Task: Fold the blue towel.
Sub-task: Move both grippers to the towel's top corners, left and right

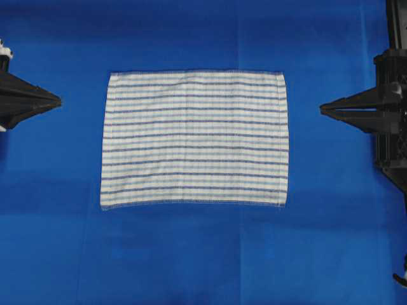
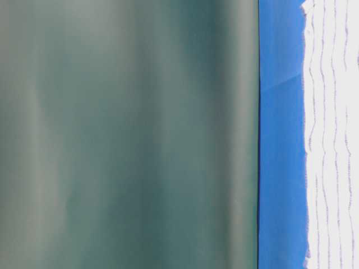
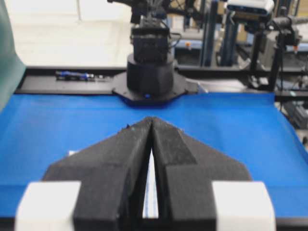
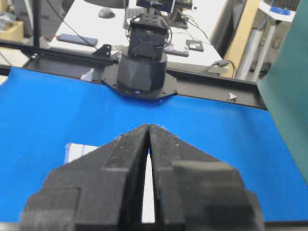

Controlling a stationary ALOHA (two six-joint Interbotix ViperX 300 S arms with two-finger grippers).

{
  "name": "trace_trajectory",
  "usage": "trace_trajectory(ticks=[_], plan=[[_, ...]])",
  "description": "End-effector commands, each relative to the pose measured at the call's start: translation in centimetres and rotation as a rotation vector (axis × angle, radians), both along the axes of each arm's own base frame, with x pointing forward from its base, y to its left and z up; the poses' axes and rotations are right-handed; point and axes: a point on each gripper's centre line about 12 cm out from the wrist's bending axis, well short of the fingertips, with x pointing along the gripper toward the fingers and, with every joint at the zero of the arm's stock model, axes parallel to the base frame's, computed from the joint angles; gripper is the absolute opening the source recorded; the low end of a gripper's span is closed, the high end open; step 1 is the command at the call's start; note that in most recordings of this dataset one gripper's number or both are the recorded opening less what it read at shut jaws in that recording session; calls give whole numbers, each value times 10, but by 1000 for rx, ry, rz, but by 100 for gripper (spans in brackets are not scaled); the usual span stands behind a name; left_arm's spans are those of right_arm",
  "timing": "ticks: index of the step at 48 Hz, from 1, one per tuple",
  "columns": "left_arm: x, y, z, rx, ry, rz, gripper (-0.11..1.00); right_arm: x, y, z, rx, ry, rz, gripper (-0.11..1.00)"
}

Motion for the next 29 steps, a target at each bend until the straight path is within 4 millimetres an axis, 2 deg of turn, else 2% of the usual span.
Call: trace_trajectory(ticks=[1,7,15,29], plan=[[7,4,8,-19,-9,21,0,4,-4,12,-11,-21,-19,0],[13,16,1,-19,27,77,0,7,-13,7,-4,17,-65,-6],[21,37,-18,-23,108,171,0,10,-33,-8,54,94,-161,-6],[41,71,-69,-84,315,295,1,23,-72,-57,173,290,-336,-4]])
